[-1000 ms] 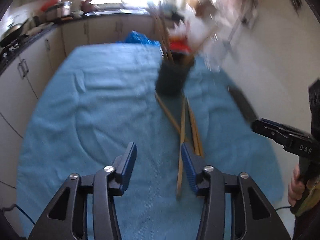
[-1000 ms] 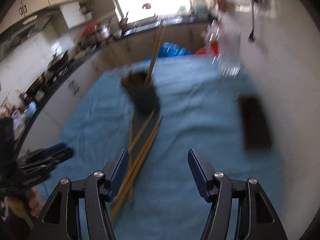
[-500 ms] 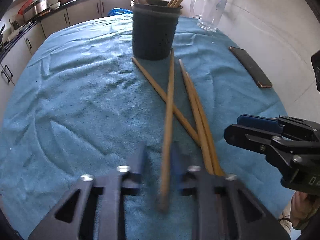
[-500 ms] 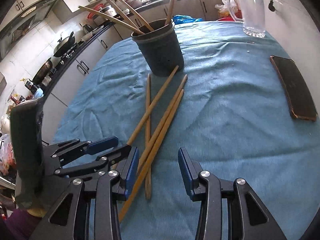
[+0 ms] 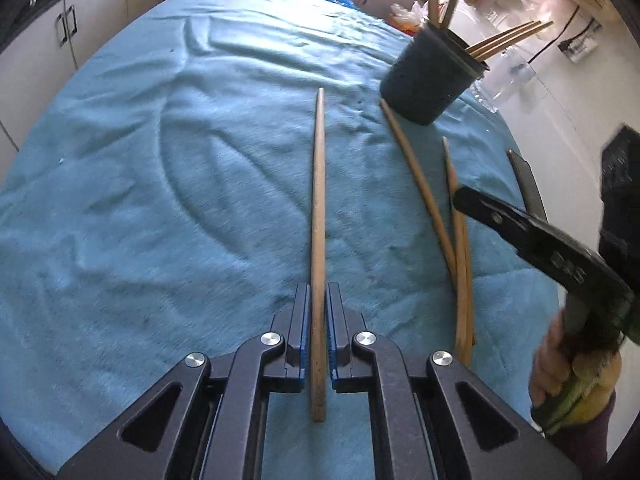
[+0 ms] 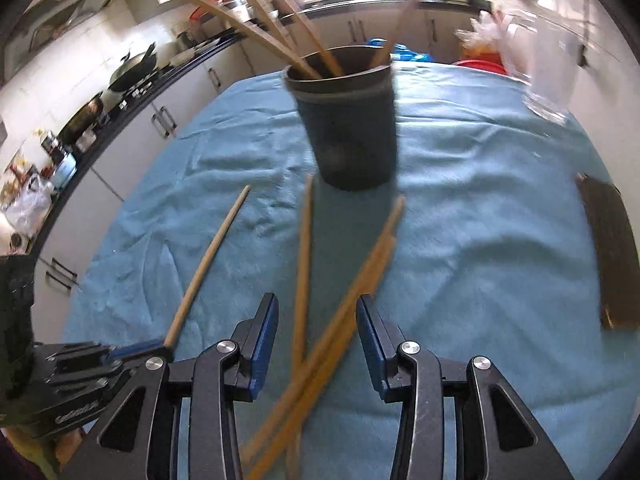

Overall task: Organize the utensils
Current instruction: 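Move both open grippers down to the loose chopsticks on the towel, then close the left gripper on a chopstick while the right gripper grasps another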

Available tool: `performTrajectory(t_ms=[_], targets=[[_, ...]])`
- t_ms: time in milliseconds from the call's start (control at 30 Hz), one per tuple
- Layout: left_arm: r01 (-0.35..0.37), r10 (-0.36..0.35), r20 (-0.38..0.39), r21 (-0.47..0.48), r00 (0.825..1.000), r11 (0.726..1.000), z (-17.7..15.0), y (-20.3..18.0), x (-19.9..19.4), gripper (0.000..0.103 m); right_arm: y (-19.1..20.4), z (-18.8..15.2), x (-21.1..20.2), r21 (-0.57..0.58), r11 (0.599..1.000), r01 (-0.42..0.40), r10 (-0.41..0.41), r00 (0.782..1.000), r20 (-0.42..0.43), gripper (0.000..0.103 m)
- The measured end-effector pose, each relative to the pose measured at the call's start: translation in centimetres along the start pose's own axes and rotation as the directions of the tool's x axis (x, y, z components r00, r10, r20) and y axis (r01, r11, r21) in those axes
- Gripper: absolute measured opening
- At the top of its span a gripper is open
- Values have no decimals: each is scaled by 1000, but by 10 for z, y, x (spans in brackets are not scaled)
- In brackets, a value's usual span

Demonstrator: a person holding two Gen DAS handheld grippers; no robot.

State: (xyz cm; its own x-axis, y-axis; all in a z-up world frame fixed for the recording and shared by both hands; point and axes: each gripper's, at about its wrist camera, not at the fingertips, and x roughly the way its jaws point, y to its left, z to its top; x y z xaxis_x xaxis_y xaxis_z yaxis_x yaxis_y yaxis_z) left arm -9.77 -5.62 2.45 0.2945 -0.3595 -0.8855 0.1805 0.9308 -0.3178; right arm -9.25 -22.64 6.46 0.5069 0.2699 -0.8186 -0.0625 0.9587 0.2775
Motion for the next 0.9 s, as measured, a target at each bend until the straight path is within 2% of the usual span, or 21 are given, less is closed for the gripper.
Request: performTrajectory(t_ms=[100,200,267,333,400,467,667,900], targets=[[0,0,-7,4,1000,1000,5,1,-2,7,7,10,20,-29,1000,11,-12,1000,-27,44],[-36,36,-5,22,999,999,19,-1,-3,7,12,22,39,-42,998,36,-38,998,-48,44],[-56,56,2,46,998,997,31,-5,-2,12,14,29,45,-41,998,52,-54,997,-46,42],[-79,78,11,61,997,995,45,-9,1,15,12,36,51,-25,998,64,-65,997,-49,36],[-101,101,16,76,995,992,64,-11,8,15,9,41,55,-6,997,74,-74,996,-48,20],[-115,114,15,79,993,990,80,-11,18,15,8,42,56,13,999,52,-51,997,-60,9],[-133,131,26,83,991,988,115,-8,42,15,19,29,50,-4,1000,23,-24,992,-122,8],[-61,59,30,85,998,994,130,-7,53,15,23,41,60,-53,993,102,-106,990,-90,9]])
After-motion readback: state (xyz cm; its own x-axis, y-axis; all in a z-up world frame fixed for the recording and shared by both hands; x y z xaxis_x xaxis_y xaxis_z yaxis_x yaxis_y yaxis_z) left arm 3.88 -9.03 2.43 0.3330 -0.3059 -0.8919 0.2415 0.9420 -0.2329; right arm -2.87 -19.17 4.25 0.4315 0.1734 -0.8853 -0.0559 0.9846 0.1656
